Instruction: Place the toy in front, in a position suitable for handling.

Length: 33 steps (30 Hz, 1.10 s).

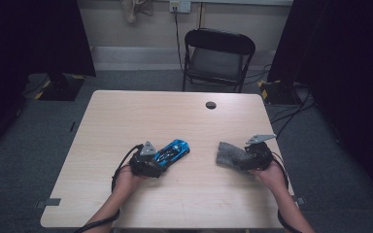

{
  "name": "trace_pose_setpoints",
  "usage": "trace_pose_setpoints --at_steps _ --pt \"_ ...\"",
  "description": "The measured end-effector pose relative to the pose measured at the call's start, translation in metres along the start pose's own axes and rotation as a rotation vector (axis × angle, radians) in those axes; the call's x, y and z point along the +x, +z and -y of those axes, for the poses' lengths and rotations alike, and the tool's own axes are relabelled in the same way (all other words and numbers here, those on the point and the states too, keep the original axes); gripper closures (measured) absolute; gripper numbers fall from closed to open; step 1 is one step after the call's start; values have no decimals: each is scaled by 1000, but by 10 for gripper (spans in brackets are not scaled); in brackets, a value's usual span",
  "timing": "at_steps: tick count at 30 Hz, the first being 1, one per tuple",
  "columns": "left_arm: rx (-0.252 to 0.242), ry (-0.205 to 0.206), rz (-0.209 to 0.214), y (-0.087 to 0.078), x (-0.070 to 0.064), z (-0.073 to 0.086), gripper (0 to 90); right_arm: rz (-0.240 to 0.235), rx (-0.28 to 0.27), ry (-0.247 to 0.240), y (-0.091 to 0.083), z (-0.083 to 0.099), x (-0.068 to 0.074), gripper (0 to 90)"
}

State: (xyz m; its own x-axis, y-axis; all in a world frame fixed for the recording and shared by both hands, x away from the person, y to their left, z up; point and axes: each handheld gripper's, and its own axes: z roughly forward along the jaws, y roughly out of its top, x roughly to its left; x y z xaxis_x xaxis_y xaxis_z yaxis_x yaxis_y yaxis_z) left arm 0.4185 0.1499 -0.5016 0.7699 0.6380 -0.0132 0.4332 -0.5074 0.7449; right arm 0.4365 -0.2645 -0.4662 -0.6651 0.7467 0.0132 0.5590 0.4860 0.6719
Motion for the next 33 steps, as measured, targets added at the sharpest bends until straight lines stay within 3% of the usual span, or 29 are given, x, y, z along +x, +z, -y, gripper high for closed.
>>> trace_pose_setpoints --at_steps 6,9,11,14,18,20,28,33 --pt "-3 -5 -2 0 0 0 240 17 27 -40 18 6 5 324" --pt "-3 -5 -2 0 -1 0 241 19 -9 15 18 11 3 442" --pt "-3 -4 -3 0 -1 0 240 24 -22 22 17 13 5 530" --pt "-3 -4 -2 0 0 0 240 31 19 35 16 8 9 651" --pt "-1 -2 -2 0 0 0 240 54 83 31 17 -2 14 693" --pt "-3 -5 -2 0 0 0 240 50 88 29 17 -7 17 697" --pt "-3 -4 -2 0 0 0 240 -8 49 13 12 -36 34 700" --pt "-3 -4 -2 0 0 0 240 -31 53 -16 18 -53 45 700"
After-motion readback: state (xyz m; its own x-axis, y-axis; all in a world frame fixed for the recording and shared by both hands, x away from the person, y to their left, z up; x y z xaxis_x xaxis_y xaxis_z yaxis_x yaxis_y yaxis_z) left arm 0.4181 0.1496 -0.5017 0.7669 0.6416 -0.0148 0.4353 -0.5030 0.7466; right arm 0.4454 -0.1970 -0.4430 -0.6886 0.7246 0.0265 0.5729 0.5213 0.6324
